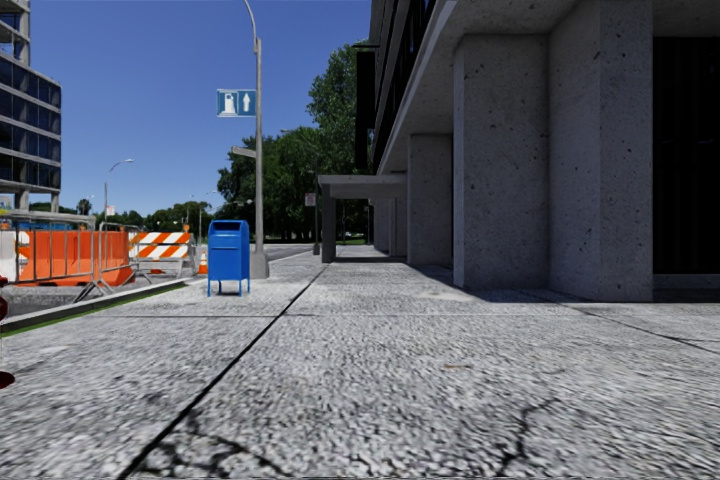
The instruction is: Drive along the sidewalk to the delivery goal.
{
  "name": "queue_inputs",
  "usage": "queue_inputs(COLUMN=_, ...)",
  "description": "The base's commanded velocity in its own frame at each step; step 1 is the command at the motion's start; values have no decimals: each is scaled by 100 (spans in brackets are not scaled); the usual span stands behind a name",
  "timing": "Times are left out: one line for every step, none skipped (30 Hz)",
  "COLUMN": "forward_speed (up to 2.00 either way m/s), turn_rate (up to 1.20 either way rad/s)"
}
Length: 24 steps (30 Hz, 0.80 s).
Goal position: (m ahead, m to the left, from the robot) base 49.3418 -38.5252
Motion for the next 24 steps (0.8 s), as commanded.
queue_inputs(forward_speed=200, turn_rate=0)
queue_inputs(forward_speed=200, turn_rate=0)
queue_inputs(forward_speed=200, turn_rate=0)
queue_inputs(forward_speed=200, turn_rate=0)
queue_inputs(forward_speed=200, turn_rate=0)
queue_inputs(forward_speed=200, turn_rate=0)
queue_inputs(forward_speed=200, turn_rate=0)
queue_inputs(forward_speed=200, turn_rate=0)
queue_inputs(forward_speed=200, turn_rate=0)
queue_inputs(forward_speed=200, turn_rate=0)
queue_inputs(forward_speed=200, turn_rate=0)
queue_inputs(forward_speed=200, turn_rate=0)
queue_inputs(forward_speed=200, turn_rate=0)
queue_inputs(forward_speed=200, turn_rate=0)
queue_inputs(forward_speed=200, turn_rate=0)
queue_inputs(forward_speed=200, turn_rate=0)
queue_inputs(forward_speed=200, turn_rate=0)
queue_inputs(forward_speed=200, turn_rate=0)
queue_inputs(forward_speed=200, turn_rate=0)
queue_inputs(forward_speed=200, turn_rate=0)
queue_inputs(forward_speed=200, turn_rate=0)
queue_inputs(forward_speed=200, turn_rate=0)
queue_inputs(forward_speed=200, turn_rate=0)
queue_inputs(forward_speed=200, turn_rate=0)
